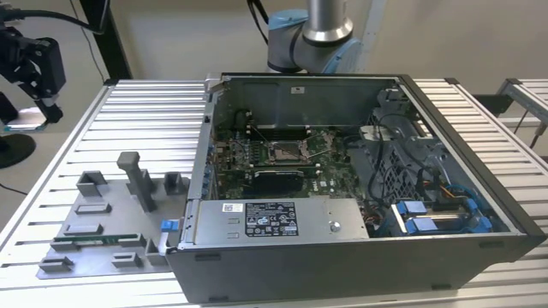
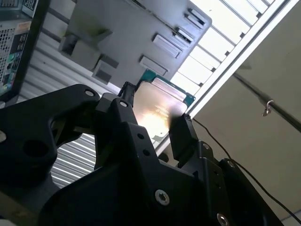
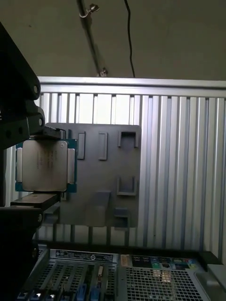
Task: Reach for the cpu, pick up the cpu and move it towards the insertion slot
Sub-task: 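Pick up the cpu and move it towards the insertion slot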
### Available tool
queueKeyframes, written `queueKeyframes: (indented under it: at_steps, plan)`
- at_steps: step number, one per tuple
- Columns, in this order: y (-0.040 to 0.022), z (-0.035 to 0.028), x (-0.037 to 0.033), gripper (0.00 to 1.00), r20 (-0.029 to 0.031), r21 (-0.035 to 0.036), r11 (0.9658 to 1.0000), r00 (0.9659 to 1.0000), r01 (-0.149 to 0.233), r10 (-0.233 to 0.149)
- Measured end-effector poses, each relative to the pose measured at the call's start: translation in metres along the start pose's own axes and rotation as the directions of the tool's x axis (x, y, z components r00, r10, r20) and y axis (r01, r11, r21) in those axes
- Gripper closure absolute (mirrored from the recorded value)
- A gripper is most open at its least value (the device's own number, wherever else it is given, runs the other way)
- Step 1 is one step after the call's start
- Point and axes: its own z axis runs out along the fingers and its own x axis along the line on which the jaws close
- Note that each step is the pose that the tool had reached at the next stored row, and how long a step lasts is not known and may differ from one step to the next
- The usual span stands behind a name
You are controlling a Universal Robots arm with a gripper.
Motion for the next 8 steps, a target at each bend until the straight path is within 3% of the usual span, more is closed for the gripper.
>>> queueKeyframes:
  at_steps: [8]
  plan:
    - [-0.0004, 0.0002, -0.0214, 1.0, -0.0001, 0.0001, 1.0, 1.0, 0.0, 0.0]
